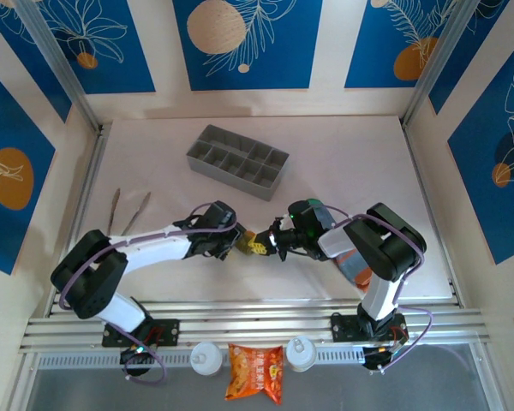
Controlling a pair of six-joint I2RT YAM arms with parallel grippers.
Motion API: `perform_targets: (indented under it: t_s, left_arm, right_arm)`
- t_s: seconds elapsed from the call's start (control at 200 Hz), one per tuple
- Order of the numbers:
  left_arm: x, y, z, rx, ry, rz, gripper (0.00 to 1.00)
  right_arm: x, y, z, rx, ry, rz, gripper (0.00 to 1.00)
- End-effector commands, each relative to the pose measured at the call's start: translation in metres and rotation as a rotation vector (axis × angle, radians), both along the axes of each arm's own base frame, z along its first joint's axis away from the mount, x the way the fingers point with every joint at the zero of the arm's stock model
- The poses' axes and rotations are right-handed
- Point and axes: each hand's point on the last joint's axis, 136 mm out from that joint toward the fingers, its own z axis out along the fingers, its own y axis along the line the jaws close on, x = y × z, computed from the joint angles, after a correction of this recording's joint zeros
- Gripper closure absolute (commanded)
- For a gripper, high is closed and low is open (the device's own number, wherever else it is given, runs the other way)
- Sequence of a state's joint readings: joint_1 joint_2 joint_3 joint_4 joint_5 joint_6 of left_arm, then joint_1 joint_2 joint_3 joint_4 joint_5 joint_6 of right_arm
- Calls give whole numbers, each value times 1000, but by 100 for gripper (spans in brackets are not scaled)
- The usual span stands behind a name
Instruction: Roll the socks
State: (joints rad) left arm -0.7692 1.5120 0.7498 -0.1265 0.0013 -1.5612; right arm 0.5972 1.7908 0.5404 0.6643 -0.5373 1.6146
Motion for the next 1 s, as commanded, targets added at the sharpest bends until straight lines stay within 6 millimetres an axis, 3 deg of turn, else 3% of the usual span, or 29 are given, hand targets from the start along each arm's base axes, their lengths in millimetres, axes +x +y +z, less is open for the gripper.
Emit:
perform_targets:
  t_s: [0.0,0.215,0.375,0.5,0.585,0.695,0.77,0.995]
  left_arm:
    - [-6,-8,3,-26,-11,-17,43]
    - [-17,-21,-33,42,59,-64,50]
    - [-44,-7,-68,170,192,-93,65]
    - [-62,13,-81,273,282,-102,100]
    - [-75,33,-79,382,354,-105,100]
    - [-86,51,-75,467,407,-107,100]
    - [-91,59,-69,517,445,-99,100]
    - [-90,54,-57,606,539,-111,100]
  right_arm:
    - [-78,-75,-111,-396,590,-179,100]
    - [-82,-79,-117,-411,607,-187,100]
    - [-82,-79,-119,-415,610,-191,100]
    - [-77,-77,-118,-410,586,-171,100]
    - [-69,-72,-110,-427,519,-108,100]
    - [-52,-62,-84,-459,367,-24,75]
    - [-43,-60,-62,-474,265,5,66]
    - [-32,-64,-16,-467,54,33,61]
